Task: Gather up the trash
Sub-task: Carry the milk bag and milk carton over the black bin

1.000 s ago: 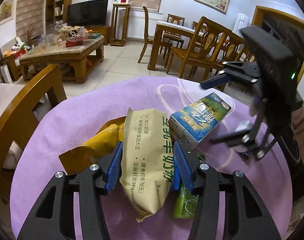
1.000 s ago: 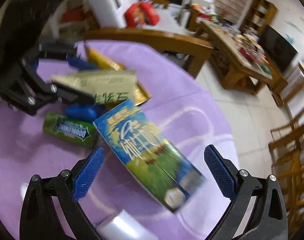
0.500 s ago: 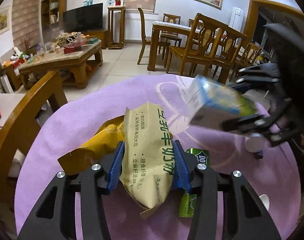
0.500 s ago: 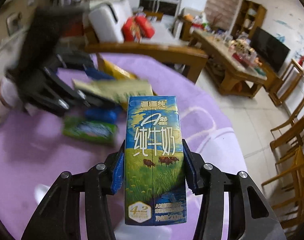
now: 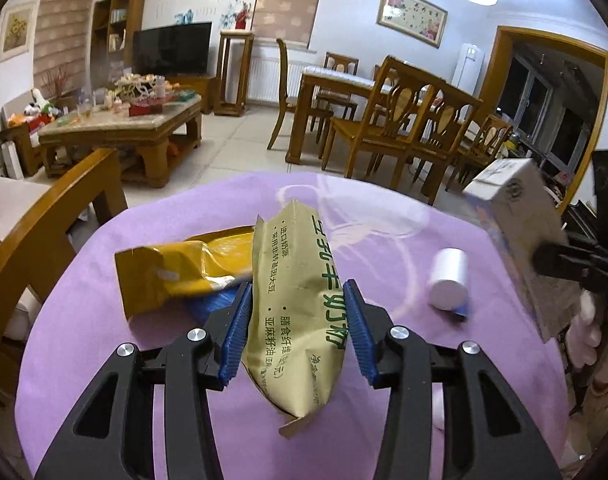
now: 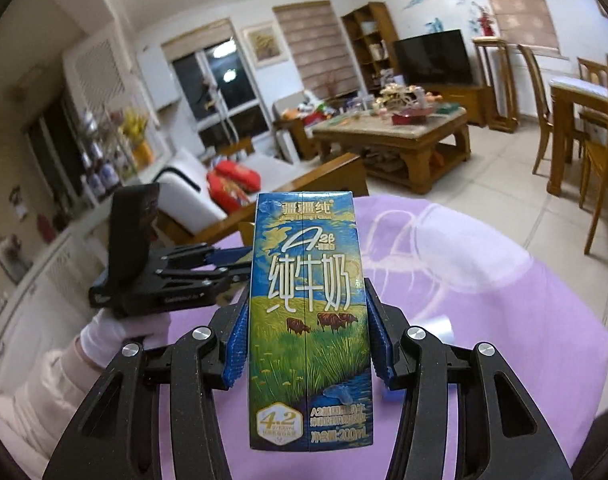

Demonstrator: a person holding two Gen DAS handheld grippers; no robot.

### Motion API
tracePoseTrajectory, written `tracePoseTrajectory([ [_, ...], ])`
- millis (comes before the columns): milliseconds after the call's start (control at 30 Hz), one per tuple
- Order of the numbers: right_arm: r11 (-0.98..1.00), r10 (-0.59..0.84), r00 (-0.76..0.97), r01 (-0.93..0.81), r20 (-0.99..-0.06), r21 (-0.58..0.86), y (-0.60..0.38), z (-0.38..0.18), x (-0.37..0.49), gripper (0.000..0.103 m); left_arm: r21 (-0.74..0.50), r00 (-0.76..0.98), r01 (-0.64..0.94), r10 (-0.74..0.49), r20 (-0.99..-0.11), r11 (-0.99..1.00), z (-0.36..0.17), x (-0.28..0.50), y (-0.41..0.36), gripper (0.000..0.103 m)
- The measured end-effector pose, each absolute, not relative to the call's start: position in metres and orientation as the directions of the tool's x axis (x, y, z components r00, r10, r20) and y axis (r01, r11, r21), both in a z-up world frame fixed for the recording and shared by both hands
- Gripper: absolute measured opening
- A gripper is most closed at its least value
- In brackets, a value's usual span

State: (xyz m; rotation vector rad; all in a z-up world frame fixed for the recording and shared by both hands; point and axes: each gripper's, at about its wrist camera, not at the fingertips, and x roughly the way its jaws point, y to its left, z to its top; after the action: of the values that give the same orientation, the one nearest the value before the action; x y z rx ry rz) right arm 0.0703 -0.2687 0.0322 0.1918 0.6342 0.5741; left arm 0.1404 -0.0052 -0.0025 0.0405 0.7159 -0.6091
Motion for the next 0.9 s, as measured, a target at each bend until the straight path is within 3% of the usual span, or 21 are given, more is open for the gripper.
tracePoseTrajectory([
  [433, 0.807, 0.554, 0.748, -0.375, -0.365, 0.456, -0.348, 0.050, -0.022, 0.050, -0.098, 0.677, 0.589, -0.556, -0.483, 0.802, 0.047, 0.032, -0.074, 0.045],
  [900, 0.875, 0.346, 0.888, -0.189, -0.304, 0.446, -0.495, 0.061, -0.128, 0.050, -0.086, 0.596, 0.728, -0.690, -0.411, 0.680, 0.061, -0.021, -0.201, 0.046],
])
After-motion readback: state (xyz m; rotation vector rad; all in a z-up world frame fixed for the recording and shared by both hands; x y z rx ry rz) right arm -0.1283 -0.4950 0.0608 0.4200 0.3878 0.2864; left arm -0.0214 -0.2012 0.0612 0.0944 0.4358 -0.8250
